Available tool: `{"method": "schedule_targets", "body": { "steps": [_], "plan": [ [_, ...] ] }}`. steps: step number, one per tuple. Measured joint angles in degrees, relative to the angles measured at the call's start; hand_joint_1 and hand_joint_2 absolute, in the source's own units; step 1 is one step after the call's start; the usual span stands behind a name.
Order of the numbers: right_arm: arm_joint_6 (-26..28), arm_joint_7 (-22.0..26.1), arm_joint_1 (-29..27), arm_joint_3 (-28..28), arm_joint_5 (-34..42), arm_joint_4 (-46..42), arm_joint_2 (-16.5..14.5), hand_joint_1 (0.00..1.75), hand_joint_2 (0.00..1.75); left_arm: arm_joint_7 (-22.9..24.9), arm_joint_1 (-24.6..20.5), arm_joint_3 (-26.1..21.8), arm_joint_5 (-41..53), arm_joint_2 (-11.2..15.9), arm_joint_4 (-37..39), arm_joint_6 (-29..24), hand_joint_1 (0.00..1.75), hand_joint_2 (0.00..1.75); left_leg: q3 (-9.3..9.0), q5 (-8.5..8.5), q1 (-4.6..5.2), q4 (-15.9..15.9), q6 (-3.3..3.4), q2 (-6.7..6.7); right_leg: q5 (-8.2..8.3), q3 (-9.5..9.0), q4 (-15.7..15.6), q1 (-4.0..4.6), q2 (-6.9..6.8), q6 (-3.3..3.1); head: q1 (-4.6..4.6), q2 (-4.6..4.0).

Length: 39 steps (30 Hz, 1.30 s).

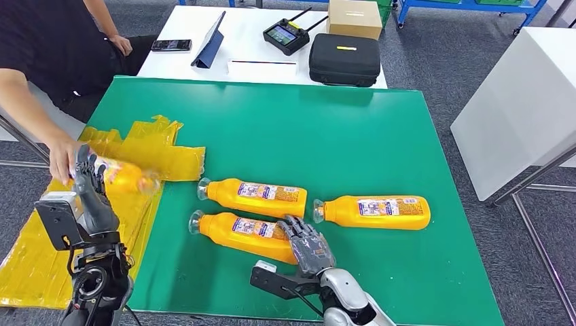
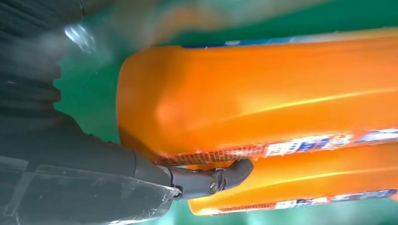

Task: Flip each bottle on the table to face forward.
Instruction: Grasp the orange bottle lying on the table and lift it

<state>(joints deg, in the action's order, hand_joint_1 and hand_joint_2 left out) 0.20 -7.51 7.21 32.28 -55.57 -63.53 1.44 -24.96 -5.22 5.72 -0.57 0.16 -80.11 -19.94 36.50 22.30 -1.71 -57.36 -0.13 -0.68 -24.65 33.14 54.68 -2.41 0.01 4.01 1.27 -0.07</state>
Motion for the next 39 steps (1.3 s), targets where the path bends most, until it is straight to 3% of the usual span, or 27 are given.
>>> {"method": "schedule_targets", "body": {
  "steps": [13, 21, 25, 39],
  "plan": [
    [-1.64, -0.86, 5.58, 2.87, -1.34, 6.92, -4.88, 0.00, 1.75, -2.07, -4.90, 4.72, -6.28, 1.08, 5.74, 0.09, 0.00, 0.00, 0.01, -0.03, -0.02, 0.01, -0.03, -0.02, 0.04, 0.01, 0.02, 0.02, 0.01, -0.06, 0.00, 0.00],
    [-1.86, -0.86, 6.55, 3.98, -1.46, 8.78, -5.91, 0.00, 1.75, -2.16, -5.80, 5.16, -6.56, 1.37, 7.04, 0.05, 0.00, 0.00, 0.00, -0.03, -0.02, 0.01, -0.03, -0.02, 0.05, 0.02, 0.01, 0.02, 0.02, -0.08, 0.00, 0.00],
    [-1.93, -0.79, 6.79, 4.12, -1.44, 9.24, -6.08, 1.71, 1.75, -2.18, -5.96, 5.20, -6.58, 1.46, 7.44, 0.04, 0.00, 0.00, -0.01, -0.03, -0.03, 0.01, -0.03, -0.02, 0.08, 0.02, 0.01, 0.03, 0.02, -0.14, 0.00, 0.00],
    [-4.16, 1.72, 9.99, 7.96, 3.11, 13.46, -6.95, 1.75, 1.75, -3.71, -6.08, 5.73, -11.36, 3.01, 8.73, -0.80, 0.00, 0.00, -0.14, -0.03, -0.04, 0.01, -0.04, -0.15, 0.09, -0.03, 0.01, 0.04, 0.05, -0.15, -0.01, 0.00]
  ]
}}
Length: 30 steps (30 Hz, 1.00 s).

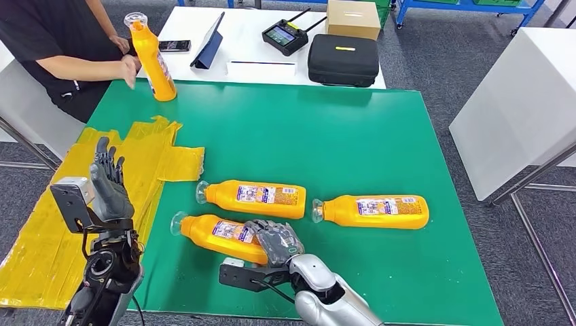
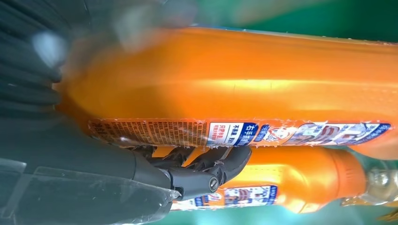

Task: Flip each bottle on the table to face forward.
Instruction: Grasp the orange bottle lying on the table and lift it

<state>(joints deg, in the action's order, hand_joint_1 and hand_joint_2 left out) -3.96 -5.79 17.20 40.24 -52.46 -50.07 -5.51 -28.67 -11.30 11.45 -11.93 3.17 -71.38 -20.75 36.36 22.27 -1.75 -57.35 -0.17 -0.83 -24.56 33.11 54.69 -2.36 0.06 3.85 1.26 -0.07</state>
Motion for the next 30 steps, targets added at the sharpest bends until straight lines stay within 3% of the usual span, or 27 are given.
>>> {"method": "schedule_targets", "body": {
  "steps": [6, 11, 15, 21, 30],
  "plan": [
    [-1.40, 1.63, 2.11, 0.71, 8.74, 1.05, 1.57, 1.75, 1.75, 1.14, 1.64, -0.52, -4.60, 1.03, 0.13, 1.66, 0.00, 0.00, -0.15, 0.01, 0.00, 0.00, -0.01, 0.00, -0.01, -0.12, -0.01, 0.00, 0.01, -0.01, 0.02, 0.00],
    [-1.59, -1.06, 1.14, 0.02, 13.64, -3.18, 3.56, 1.75, 1.75, 1.94, 4.05, -2.03, -5.64, 1.52, -0.92, 2.51, 0.00, 0.00, -0.17, 0.01, 0.01, 0.00, 0.00, 0.12, -0.11, 0.27, -0.02, -0.03, -0.06, 0.03, 0.01, 0.00],
    [0.36, 2.57, -3.43, -3.56, 24.38, -10.12, 5.13, 1.75, 1.75, 4.11, 6.56, -2.85, -8.43, 1.80, -2.98, 5.47, 0.00, 1.75, 0.05, 0.00, 0.07, -0.01, 0.01, 0.19, -0.06, -0.13, -0.01, -0.08, -0.07, 0.09, -0.01, 0.00],
    [6.02, 12.13, -9.85, -9.70, 40.99, -20.29, 9.10, 1.75, 1.75, 4.30, 10.63, -3.71, -13.70, 2.04, -5.66, 6.05, 0.00, 1.75, 0.17, 0.05, 0.09, -0.01, 0.00, 0.19, -0.05, 0.05, -0.02, -0.09, -0.08, 0.04, -0.01, 0.00],
    [11.10, 17.39, -14.85, -11.34, 46.24, -27.69, 11.79, 1.75, 1.75, 7.57, 13.48, -4.13, -22.29, 2.37, -6.50, 8.94, 0.00, 1.75, 0.19, 0.06, 0.07, 0.00, -0.02, 0.18, -0.06, 0.09, -0.01, -0.07, -0.07, 0.04, 0.01, 0.00]
  ]
}}
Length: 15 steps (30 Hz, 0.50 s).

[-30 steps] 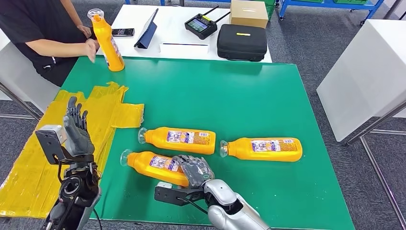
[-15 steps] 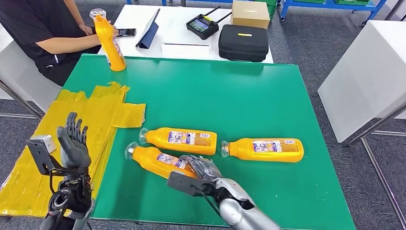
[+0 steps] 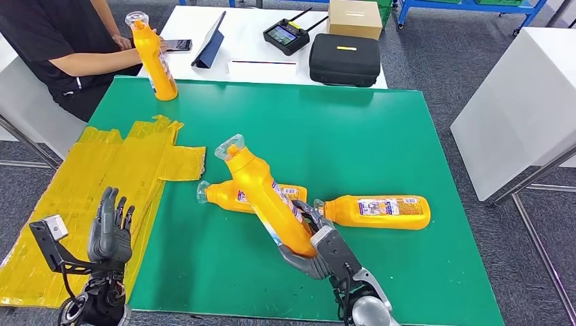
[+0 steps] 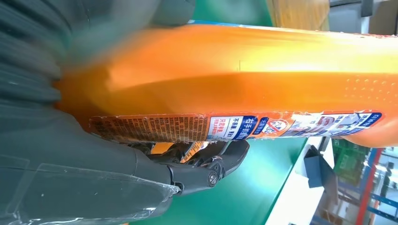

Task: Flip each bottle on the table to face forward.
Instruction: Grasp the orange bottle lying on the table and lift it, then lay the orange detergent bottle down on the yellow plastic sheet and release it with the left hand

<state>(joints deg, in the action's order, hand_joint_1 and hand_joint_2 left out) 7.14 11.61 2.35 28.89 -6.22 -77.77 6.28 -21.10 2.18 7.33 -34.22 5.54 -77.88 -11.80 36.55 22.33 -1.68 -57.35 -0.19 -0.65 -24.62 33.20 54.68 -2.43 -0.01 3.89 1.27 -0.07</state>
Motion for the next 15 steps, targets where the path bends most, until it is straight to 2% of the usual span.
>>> {"method": "schedule_targets", "body": {
  "steps": [4, 7, 15],
  "plan": [
    [1.55, 0.33, -0.36, 0.13, -0.77, -1.12, 0.20, 1.75, 1.75, 2.79, 0.84, 1.04, -4.89, 0.16, -0.49, 4.37, 0.00, 1.75, 0.00, 0.00, 0.01, 0.00, 0.00, 0.00, 0.01, -0.01, 0.00, -0.02, 0.00, 0.00, -0.01, 0.00],
    [1.96, -0.94, -0.04, 0.96, -3.71, -1.22, -0.42, 1.75, 1.75, 4.12, 1.37, 3.69, -6.77, 0.01, -1.43, 7.13, 0.00, 1.75, 0.01, 0.00, 0.02, 0.00, 0.01, 0.00, 0.01, -0.02, 0.00, -0.02, 0.00, 0.01, -0.01, 0.00],
    [-0.23, -6.87, 5.43, 7.39, -11.75, 3.64, -7.03, 1.75, 1.75, 4.80, -0.60, 12.31, -7.20, -2.00, -3.16, 7.73, 0.00, 1.75, 0.01, -0.05, -0.07, 0.00, -0.02, -0.02, 0.03, 0.02, 0.03, 0.07, 0.01, -0.02, 0.01, 0.00]
  ]
}}
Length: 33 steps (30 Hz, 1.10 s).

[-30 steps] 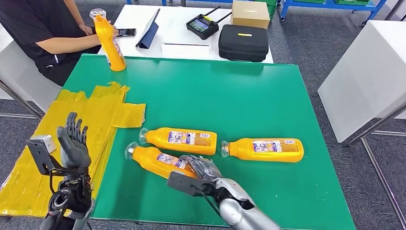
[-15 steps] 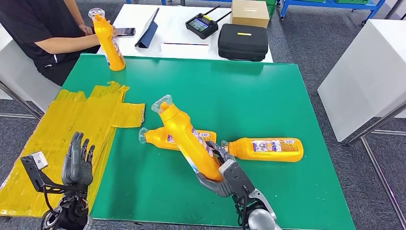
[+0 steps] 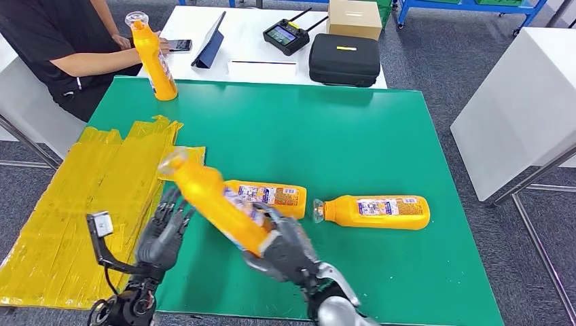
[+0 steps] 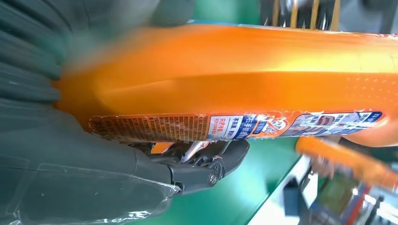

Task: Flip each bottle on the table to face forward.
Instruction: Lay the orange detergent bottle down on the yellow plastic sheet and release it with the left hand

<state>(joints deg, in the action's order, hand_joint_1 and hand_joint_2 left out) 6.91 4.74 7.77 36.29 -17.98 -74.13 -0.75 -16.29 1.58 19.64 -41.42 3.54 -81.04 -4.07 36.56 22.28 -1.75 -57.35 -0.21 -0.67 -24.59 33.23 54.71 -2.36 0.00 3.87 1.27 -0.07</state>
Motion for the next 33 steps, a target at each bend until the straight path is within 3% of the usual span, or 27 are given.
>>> {"method": "schedule_targets", "body": {
  "steps": [11, 23, 27, 28, 33],
  "plan": [
    [-1.29, -2.12, 4.50, 4.99, -3.37, 9.17, -6.72, 1.75, 1.75, 0.46, -2.36, 4.61, 2.43, -2.64, -1.84, -2.80, 0.00, 1.75, 0.01, 0.00, 0.01, 0.00, 0.00, 0.00, 0.01, 0.03, 0.00, -0.01, 0.00, -0.01, 0.00, 0.00],
    [-1.33, -1.82, 6.80, 6.18, -2.96, 16.58, -9.51, 1.75, 1.75, 0.61, -1.80, 3.60, 3.11, -2.77, -2.04, -3.39, 0.00, 1.75, 0.02, -0.01, 0.01, 0.00, 0.00, -0.01, 0.00, 0.05, 0.00, -0.02, 0.01, -0.02, -0.01, 0.00],
    [-1.33, -1.40, 7.51, 6.56, -2.67, 17.89, -9.77, 1.75, 1.75, 0.60, -1.71, 3.47, 3.58, -2.78, -2.04, -3.50, 1.68, 1.75, 0.01, -0.01, 0.01, 0.00, 0.00, -0.01, 0.01, 0.05, 0.00, -0.01, 0.01, -0.02, -0.01, 0.00],
    [-1.34, -1.25, 7.69, 6.69, -2.56, 18.21, -9.86, 1.75, 1.75, 0.50, -1.63, 3.39, 3.83, -2.79, -2.04, -3.54, 1.75, 1.75, 0.01, -0.01, 0.00, 0.00, 0.00, -0.02, 0.01, 0.05, 0.00, -0.01, 0.01, -0.02, -0.01, 0.00],
    [-1.33, -0.65, 8.69, 7.45, -2.08, 19.63, -10.31, 1.75, 1.75, -0.72, -0.75, 2.73, 5.11, -3.10, -2.72, -3.67, 1.75, 1.75, 0.02, -0.01, 0.00, 0.00, 0.00, -0.02, 0.01, 0.06, 0.00, -0.01, 0.01, -0.02, -0.01, 0.00]
  ]
}}
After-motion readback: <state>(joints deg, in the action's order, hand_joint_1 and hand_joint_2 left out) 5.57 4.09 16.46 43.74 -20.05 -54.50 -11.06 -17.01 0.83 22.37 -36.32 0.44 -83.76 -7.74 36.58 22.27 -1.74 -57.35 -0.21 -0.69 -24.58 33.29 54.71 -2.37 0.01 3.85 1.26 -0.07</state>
